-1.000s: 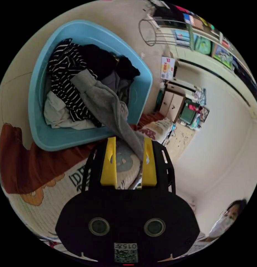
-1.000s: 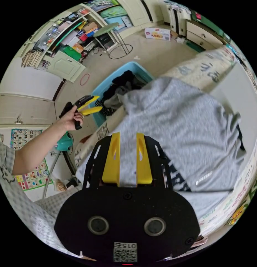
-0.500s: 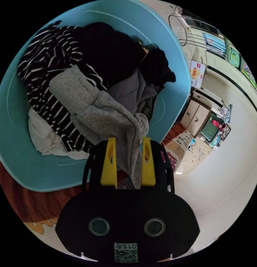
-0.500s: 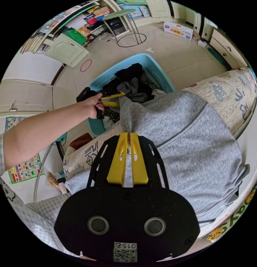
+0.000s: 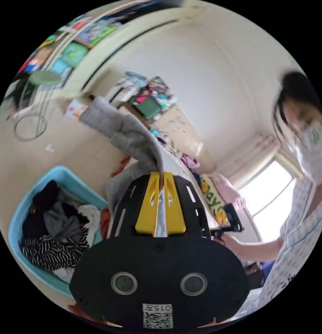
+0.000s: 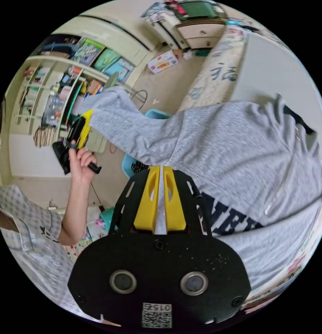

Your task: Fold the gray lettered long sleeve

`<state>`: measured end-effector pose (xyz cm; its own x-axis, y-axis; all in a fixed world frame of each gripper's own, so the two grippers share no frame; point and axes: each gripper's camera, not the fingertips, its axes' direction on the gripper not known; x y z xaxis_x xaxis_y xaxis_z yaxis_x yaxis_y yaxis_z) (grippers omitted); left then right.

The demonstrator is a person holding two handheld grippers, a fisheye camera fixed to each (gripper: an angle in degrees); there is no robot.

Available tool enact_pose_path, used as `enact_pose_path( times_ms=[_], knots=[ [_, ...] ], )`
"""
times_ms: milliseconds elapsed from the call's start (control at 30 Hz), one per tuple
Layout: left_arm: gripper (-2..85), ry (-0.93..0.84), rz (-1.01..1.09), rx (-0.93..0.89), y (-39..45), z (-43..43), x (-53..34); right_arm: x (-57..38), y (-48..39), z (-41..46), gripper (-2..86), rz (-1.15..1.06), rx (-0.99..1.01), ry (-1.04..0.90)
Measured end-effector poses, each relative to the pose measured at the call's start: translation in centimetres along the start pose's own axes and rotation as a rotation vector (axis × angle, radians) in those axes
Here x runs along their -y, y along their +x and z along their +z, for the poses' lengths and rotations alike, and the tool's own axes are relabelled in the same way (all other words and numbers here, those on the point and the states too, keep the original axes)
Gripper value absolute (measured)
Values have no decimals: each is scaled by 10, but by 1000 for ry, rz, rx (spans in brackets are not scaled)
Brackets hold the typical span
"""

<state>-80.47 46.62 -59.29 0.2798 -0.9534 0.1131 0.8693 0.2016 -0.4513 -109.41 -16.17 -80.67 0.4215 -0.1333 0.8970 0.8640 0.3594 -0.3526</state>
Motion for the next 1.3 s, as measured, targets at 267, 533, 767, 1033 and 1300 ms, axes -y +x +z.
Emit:
enact_pose_path(
  times_ms=[267, 533, 767, 1033, 1300],
  knots=[
    [5, -720, 245, 39, 181, 163, -186, -287, 220, -98, 36, 681, -61, 201],
    [17, -833, 302, 188, 219, 191, -240, -424, 335, -23, 111, 776, 180, 251],
    [40, -892, 416, 280, 250, 211, -246, -421, 390, 77, 75, 784, 345, 57],
    [79, -770, 293, 87, 293, 173, -208, -485, 409, 10, 48, 504, 368, 233],
    [83, -664, -93, 141, 237, 135, -208, -544, 469, 2, 49, 533, 181, 169]
  ],
)
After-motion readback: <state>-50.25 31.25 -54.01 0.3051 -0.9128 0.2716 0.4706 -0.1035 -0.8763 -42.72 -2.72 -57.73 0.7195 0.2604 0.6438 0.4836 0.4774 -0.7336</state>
